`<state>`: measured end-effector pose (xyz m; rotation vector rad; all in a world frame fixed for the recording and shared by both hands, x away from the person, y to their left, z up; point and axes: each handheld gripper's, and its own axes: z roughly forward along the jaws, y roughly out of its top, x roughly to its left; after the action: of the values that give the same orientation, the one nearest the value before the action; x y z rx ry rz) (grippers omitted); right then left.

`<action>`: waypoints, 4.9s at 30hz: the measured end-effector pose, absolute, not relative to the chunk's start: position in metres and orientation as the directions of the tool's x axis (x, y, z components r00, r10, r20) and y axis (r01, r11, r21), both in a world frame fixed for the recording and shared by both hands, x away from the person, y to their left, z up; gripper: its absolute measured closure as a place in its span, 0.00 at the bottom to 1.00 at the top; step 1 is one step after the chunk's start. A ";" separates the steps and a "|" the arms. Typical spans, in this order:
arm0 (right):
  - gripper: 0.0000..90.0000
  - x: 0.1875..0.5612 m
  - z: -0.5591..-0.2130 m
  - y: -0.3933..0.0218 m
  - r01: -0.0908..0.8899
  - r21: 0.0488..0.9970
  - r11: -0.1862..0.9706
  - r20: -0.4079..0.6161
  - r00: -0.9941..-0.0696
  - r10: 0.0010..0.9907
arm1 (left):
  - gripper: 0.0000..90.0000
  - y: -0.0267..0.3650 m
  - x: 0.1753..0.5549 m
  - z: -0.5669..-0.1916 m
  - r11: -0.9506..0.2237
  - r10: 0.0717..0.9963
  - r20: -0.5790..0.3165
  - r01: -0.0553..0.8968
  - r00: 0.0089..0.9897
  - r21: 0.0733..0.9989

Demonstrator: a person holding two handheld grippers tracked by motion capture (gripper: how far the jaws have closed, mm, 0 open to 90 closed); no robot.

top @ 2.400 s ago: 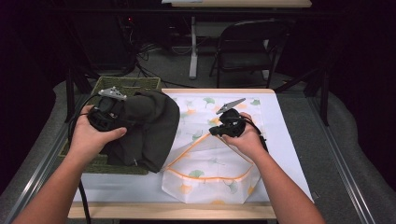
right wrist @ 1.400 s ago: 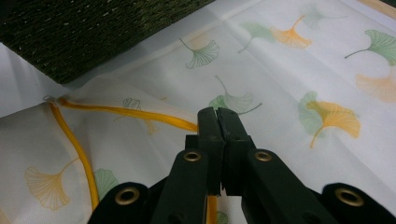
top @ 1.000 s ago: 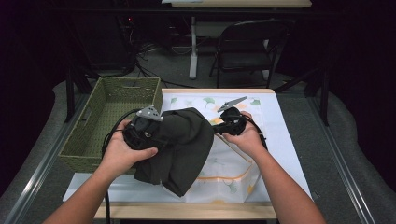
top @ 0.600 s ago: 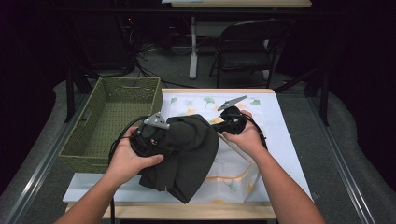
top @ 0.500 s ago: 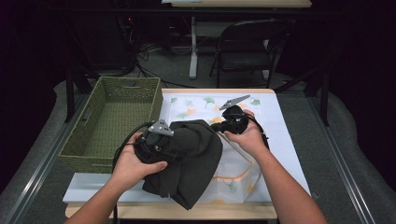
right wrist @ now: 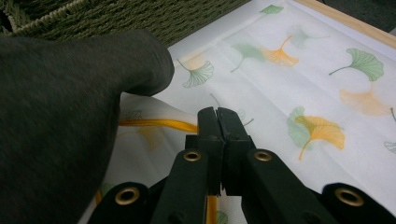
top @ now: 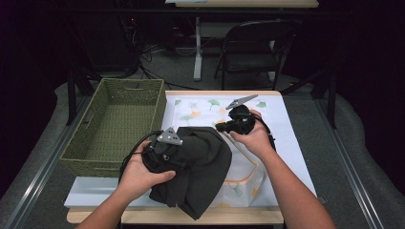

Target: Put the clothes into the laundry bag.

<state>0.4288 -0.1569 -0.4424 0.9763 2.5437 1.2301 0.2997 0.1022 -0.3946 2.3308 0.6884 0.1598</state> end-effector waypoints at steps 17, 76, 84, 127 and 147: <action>0.99 0.439 -0.445 -0.159 0.511 0.752 0.417 0.161 -0.755 0.636 | 0.59 0.084 0.307 -0.413 -0.613 0.513 -0.106 0.450 0.852 0.649; 1.00 0.415 -0.425 -0.152 0.427 0.788 0.442 0.114 -0.809 0.577 | 0.60 0.053 0.307 -0.445 -0.628 0.496 -0.110 0.444 0.861 0.640; 1.00 0.404 -0.421 -0.156 0.414 0.779 0.472 0.096 -0.822 0.562 | 0.60 0.071 0.314 -0.452 -0.590 0.560 -0.117 0.495 0.820 0.638; 1.00 0.375 -0.435 -0.150 0.381 0.836 0.395 0.115 -0.825 0.554 | 0.54 0.040 0.346 -0.495 -0.513 0.686 -0.125 0.599 0.716 0.615; 1.00 0.371 -0.454 -0.160 0.398 0.857 0.327 0.156 -0.806 0.571 | 0.31 0.033 0.349 -0.503 -0.498 0.706 -0.127 0.616 0.697 0.611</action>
<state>0.3707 -0.1604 -0.4544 0.8916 2.4122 1.4801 0.3489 0.0332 -0.5030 2.2635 1.0052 0.1835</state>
